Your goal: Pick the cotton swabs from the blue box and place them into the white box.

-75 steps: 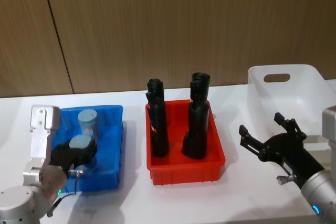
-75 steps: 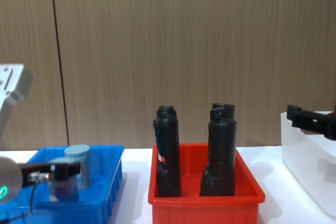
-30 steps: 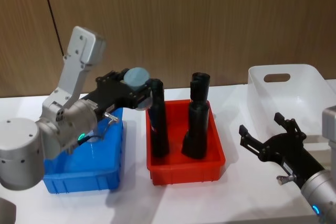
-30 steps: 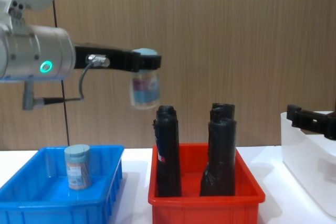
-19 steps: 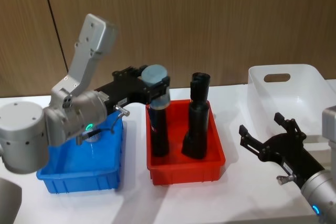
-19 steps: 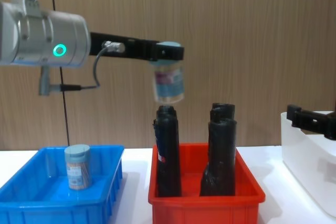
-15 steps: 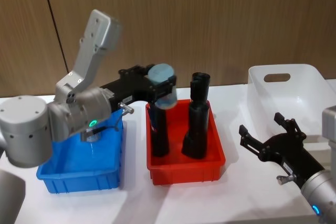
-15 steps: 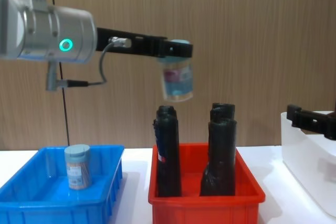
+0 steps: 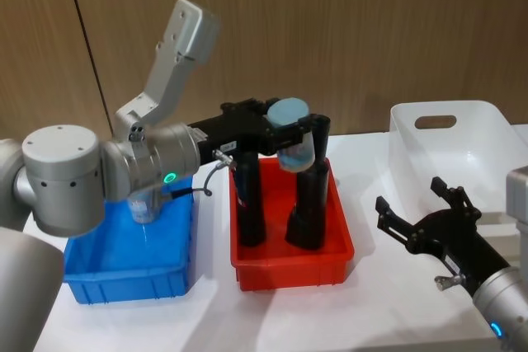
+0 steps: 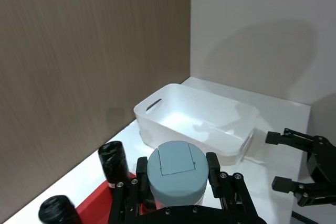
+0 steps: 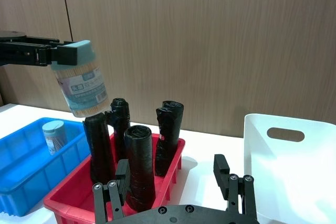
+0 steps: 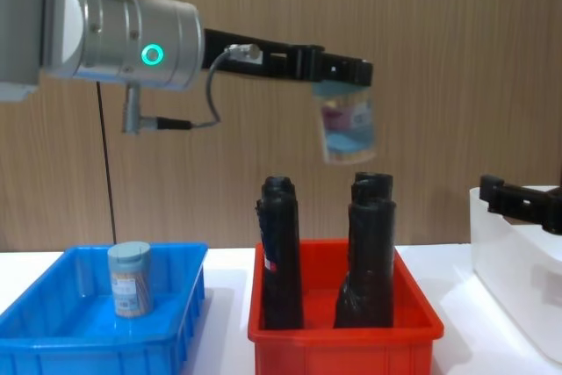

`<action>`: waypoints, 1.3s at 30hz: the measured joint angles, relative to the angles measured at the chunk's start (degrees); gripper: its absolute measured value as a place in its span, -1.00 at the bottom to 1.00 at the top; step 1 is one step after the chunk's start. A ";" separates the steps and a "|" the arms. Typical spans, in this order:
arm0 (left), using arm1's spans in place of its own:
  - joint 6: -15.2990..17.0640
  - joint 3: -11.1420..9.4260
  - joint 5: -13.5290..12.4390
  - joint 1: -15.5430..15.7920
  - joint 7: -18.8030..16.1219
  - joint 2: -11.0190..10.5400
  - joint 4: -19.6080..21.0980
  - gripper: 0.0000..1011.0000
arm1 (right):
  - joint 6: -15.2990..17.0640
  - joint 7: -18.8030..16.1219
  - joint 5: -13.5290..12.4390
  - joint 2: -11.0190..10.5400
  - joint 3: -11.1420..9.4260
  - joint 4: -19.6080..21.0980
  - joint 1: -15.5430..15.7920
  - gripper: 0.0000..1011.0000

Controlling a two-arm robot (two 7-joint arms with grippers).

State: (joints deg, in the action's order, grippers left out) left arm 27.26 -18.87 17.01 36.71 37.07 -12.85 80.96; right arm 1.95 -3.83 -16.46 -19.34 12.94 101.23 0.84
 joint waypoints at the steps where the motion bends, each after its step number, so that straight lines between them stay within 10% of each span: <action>1: 0.08 -0.07 0.01 0.18 0.20 0.10 -0.19 0.32 | 0.00 0.00 0.00 0.00 0.00 0.00 0.00 0.98; 24: 1.39 -1.14 0.23 2.87 3.35 1.58 -2.84 0.32 | 0.47 -0.32 0.03 -0.03 -0.06 0.07 -0.15 0.98; 39: 1.55 -1.26 0.25 3.20 3.75 1.77 -3.18 0.32 | 7.59 -4.88 2.22 -0.31 -0.20 0.83 -3.05 0.98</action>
State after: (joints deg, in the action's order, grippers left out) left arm 28.81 -20.13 17.26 39.92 40.83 -11.08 77.78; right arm 9.54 -8.71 -14.24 -19.65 12.74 102.06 -2.21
